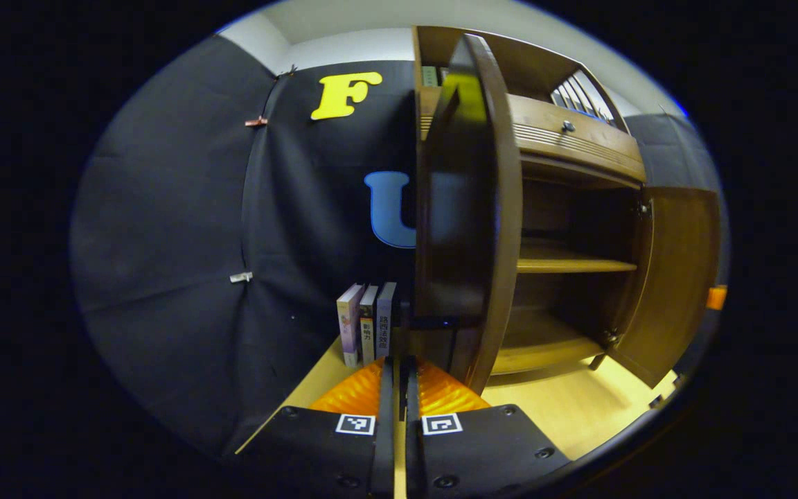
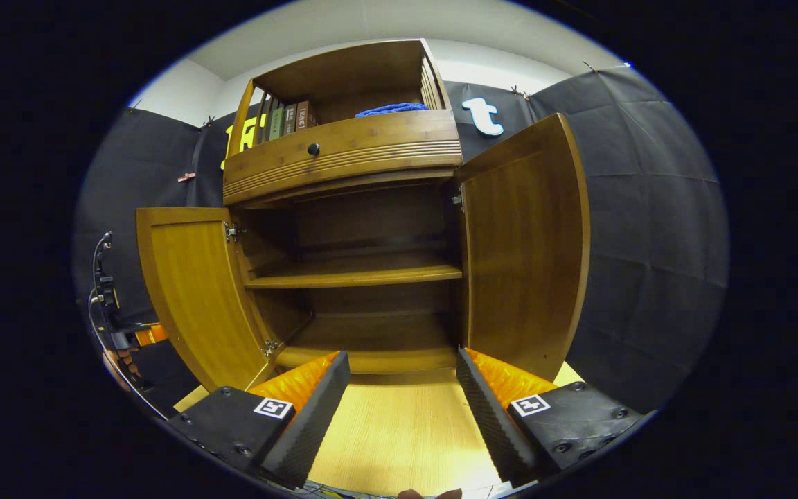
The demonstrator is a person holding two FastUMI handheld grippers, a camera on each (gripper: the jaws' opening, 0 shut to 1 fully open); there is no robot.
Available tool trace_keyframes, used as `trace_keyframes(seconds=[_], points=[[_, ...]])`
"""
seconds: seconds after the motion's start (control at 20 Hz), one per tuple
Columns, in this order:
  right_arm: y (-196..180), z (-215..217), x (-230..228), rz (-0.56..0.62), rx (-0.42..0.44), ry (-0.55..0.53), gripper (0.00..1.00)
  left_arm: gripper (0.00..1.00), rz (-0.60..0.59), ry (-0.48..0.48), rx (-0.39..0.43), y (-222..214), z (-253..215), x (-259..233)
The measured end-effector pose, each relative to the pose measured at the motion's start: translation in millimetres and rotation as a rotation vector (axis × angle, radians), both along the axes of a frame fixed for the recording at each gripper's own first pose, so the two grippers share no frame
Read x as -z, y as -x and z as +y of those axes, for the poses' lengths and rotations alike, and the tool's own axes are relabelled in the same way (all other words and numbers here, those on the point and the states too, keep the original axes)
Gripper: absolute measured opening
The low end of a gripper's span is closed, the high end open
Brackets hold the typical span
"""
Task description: Open the right door of the double-door shoe cabinet with the right hand, and open the left door with the left hand.
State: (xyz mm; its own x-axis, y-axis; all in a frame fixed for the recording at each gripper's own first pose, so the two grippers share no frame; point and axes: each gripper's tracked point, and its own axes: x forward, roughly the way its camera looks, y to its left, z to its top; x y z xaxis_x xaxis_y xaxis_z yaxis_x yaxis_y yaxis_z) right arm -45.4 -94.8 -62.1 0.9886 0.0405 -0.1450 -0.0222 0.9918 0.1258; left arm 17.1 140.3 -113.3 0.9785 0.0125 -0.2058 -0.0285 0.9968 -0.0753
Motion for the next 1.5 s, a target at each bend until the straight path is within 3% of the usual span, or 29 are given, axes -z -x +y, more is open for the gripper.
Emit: trace_keyframes(seconds=[0.2, 0.25, 0.3, 0.35, 0.4, 0.45, 0.7, 0.75, 0.9, 1.05, 1.25, 1.35, 1.4, 1.45, 1.5], points=[[-6.0, -3.2, -3.0, -0.004, 0.010, -0.004, 0.97, 0.11, -0.003, -0.005, -0.004, -1.0, 4.3, 0.6], [-7.9, -4.1, -4.1, -0.006, 0.011, -0.001, 0.92, 0.11, -0.005, 0.010, -0.011, -0.7, 5.0, 0.7], [-8.4, -5.0, -4.8, -0.008, 0.011, 0.002, 1.00, 0.11, -0.007, 0.023, -0.017, -0.6, 4.3, 0.0], [-8.9, -6.4, -6.1, -0.010, 0.012, 0.003, 1.00, 0.11, -0.006, 0.025, -0.019, 0.4, 2.7, 0.2], [-8.8, -6.7, -6.9, -0.012, 0.011, 0.004, 0.92, 0.11, -0.007, 0.020, -0.023, 2.4, 2.0, -1.3], [-9.0, -8.2, -7.5, -0.013, 0.011, 0.007, 1.00, 0.11, -0.008, 0.014, -0.027, 4.8, 1.8, -1.5], [-17.6, -13.0, -11.0, -0.016, 0.005, 0.012, 0.92, 0.11, -0.027, -0.032, -0.059, 21.1, 2.7, -8.6], [-17.5, -12.6, -11.8, -0.018, 0.004, 0.009, 0.98, 0.11, -0.032, -0.038, -0.056, 24.9, 0.9, -11.5], [-21.8, -6.6, -13.6, -0.022, -0.006, 0.016, 0.98, 0.12, -0.049, -0.040, -0.038, 38.0, -5.9, -19.0], [-24.4, -0.6, -18.1, -0.031, -0.018, 0.025, 0.98, 0.49, -0.091, -0.034, -0.046, 52.1, -6.3, -31.7], [-24.6, 6.8, -20.5, -0.037, -0.034, 0.032, 1.00, 0.97, -0.125, -0.018, 0.015, 62.2, -26.6, -39.3], [-23.6, 8.3, -21.9, -0.038, -0.036, 0.035, 0.98, 0.95, -0.118, -0.040, 0.018, 65.9, -31.6, -40.8], [-22.7, 8.7, -22.0, -0.039, -0.037, 0.034, 0.92, 0.95, -0.118, -0.040, 0.028, 66.5, -38.2, -41.6], [-22.2, 9.4, -23.0, -0.041, -0.037, 0.032, 1.00, 0.95, -0.115, -0.042, 0.034, 67.3, -43.7, -42.1], [-21.3, 9.7, -24.3, -0.043, -0.036, 0.032, 0.92, 0.95, -0.116, -0.041, 0.043, 67.5, -48.7, -42.9]])
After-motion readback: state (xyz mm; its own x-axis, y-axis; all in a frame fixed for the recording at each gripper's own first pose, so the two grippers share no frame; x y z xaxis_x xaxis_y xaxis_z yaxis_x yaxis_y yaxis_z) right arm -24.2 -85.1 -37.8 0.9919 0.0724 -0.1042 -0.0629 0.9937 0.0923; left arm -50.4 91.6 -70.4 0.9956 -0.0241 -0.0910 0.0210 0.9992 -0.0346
